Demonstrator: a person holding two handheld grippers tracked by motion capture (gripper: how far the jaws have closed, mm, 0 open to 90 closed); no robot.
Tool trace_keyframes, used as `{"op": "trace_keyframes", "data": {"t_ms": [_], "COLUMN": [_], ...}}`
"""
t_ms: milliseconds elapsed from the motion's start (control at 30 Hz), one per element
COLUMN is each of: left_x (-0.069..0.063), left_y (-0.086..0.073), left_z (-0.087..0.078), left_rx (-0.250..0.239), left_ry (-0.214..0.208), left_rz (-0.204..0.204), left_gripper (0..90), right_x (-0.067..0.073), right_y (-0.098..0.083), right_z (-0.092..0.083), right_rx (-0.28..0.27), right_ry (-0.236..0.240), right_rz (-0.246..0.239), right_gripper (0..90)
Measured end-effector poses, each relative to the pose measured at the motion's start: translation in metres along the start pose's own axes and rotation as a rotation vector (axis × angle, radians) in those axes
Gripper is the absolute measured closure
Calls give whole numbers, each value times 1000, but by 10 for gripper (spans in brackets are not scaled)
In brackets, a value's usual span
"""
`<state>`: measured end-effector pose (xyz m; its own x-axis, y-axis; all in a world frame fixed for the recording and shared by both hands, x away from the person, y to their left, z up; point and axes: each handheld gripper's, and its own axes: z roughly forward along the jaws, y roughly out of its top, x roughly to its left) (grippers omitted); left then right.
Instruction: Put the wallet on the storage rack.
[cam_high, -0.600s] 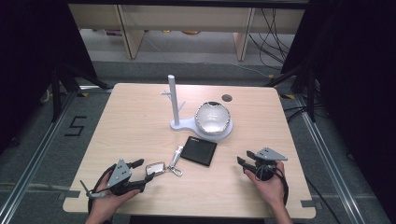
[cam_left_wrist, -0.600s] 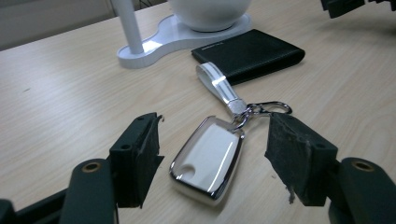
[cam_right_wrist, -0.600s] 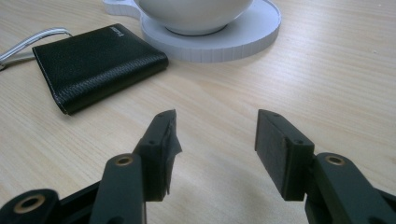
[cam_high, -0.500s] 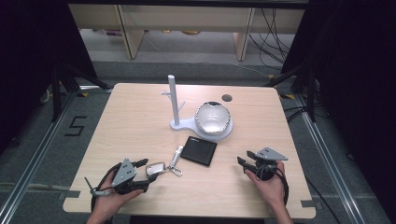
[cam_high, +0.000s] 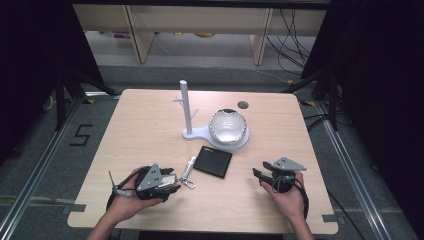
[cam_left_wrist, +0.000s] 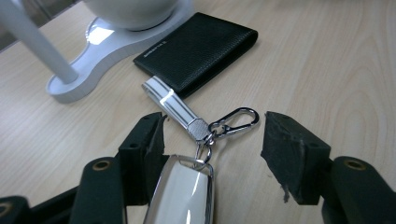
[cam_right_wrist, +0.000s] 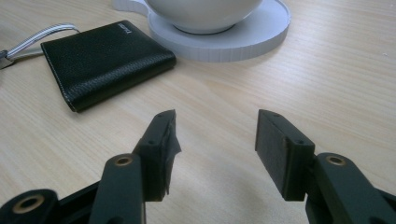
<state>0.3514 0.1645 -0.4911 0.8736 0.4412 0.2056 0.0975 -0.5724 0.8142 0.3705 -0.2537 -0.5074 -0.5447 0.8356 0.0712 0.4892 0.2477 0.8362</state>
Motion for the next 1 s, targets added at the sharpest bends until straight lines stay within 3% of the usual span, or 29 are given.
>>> {"op": "trace_keyframes", "data": {"t_ms": [33,67,133,167,200,300,333,433,467,500,533,567,633,667,833,867,900,1000], "left_x": [0,4,5,8,7,8,9,9,11,11,11,13,15,17,19,19,20,21], "left_y": [2,7,8,9,8,9,8,8,9,9,8,9,9,9,8,8,8,9], "left_z": [3,9,16,20,24,29,31,37,37,39,42,43,46,46,50,51,51,51], "left_rx": [-1,40,46,80,65,93,98,97,119,119,104,112,90,104,122,125,143,146], "left_ry": [-17,-50,-71,-87,-93,-116,-128,-155,-162,-173,-178,-190,-223,-225,-238,-243,-244,-251], "left_rz": [6,56,55,87,73,95,100,86,116,114,86,91,46,61,45,46,64,62], "left_gripper": [397,406,413,417,422,429,438,454,461,461,469,472,485,497,518,518,521,529], "right_x": [1,2,0,2,0,1,-1,0,2,2,0,1,1,1,1,2,0,0], "right_y": [0,1,1,0,1,0,0,0,1,1,1,1,1,1,1,0,1,1], "right_z": [0,-1,0,-1,0,1,2,1,1,1,2,1,1,1,2,1,2,2], "right_rx": [2,11,18,29,22,20,19,27,43,43,31,35,35,34,32,42,28,23], "right_ry": [1,-4,5,5,7,10,17,11,9,9,14,11,12,12,17,14,16,14], "right_rz": [0,8,3,28,6,20,0,8,39,39,16,17,21,18,27,47,12,15], "right_gripper": [493,493,494,494,493,492,491,491,490,490,490,490,489,490,489,489,489,489]}}
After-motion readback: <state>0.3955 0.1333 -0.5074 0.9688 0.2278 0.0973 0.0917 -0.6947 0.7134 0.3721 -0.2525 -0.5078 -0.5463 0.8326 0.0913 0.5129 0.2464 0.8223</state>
